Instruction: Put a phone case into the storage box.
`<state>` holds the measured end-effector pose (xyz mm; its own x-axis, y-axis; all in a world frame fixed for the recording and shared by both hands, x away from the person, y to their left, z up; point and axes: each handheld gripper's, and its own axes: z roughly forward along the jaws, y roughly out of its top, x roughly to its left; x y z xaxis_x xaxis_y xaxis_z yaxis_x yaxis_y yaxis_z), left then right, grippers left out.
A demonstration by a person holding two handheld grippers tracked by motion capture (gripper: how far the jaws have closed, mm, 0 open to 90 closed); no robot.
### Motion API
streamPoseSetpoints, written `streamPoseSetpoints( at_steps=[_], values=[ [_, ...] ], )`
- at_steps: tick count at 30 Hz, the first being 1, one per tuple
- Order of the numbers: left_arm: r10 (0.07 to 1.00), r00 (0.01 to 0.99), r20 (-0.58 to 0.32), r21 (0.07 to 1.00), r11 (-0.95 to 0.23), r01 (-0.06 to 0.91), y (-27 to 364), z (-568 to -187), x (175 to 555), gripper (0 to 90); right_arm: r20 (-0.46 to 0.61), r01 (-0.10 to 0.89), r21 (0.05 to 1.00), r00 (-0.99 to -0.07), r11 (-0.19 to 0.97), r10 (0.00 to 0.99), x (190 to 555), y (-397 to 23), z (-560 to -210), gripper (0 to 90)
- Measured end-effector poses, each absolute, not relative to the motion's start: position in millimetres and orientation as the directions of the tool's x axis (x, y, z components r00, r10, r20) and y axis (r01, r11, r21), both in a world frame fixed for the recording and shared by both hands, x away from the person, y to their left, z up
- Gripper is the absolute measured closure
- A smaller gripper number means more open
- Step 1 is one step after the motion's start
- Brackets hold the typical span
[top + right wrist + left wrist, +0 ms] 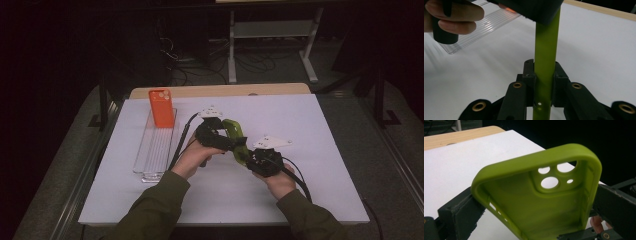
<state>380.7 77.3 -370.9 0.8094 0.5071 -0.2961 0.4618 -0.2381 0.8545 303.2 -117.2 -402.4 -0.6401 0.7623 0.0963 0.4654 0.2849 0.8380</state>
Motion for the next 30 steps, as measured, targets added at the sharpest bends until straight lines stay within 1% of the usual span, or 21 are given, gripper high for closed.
streamPoseSetpoints(
  at_steps=[5, 7, 10, 17, 20, 21, 23, 25, 30],
  values=[
    [0.508, 0.805, -0.305, 0.853, -0.23, 0.468, 78, -371, 381, 0.0, 0.095, 0.466, 0.837, -0.639, 0.286, 0.763, 304, -117, -403, 76.1],
    [0.524, 0.797, -0.3, 0.855, -0.223, 0.469, 79, -370, 381, 4.6, 0.095, 0.469, 0.834, -0.641, 0.29, 0.762, 303, -116, -403, 76.1],
    [0.523, 0.793, -0.312, 0.855, -0.21, 0.474, 80, -369, 382, 7.8, 0.094, 0.468, 0.835, -0.64, 0.29, 0.762, 303, -116, -403, 76.1],
    [0.521, 0.795, -0.312, 0.856, -0.209, 0.473, 80, -369, 382, 9.7, 0.077, 0.46, 0.835, -0.643, 0.303, 0.762, 304, -116, -405, 75.9],
    [0.522, 0.788, -0.325, 0.852, -0.199, 0.483, 80, -367, 382, 11.3, 0.077, 0.464, 0.831, -0.642, 0.307, 0.763, 304, -116, -405, 74.9],
    [0.525, 0.789, -0.32, 0.852, -0.204, 0.482, 81, -367, 381, 12.1, 0.078, 0.465, 0.83, -0.645, 0.308, 0.761, 305, -115, -405, 71.9],
    [0.546, 0.79, -0.279, 0.862, -0.22, 0.457, 82, -365, 381, 14.7, 0.084, 0.472, 0.823, -0.651, 0.315, 0.754, 305, -114, -405, 59.1],
    [0.544, 0.791, -0.281, 0.859, -0.224, 0.46, 86, -363, 383, 14.9, 0.089, 0.479, 0.815, -0.659, 0.325, 0.747, 306, -115, -405, 53.6],
    [0.566, 0.785, -0.251, 0.864, -0.235, 0.446, 96, -354, 385, 15.1, 0.105, 0.492, 0.809, -0.66, 0.322, 0.744, 307, -119, -404, 43.8]
  ],
)
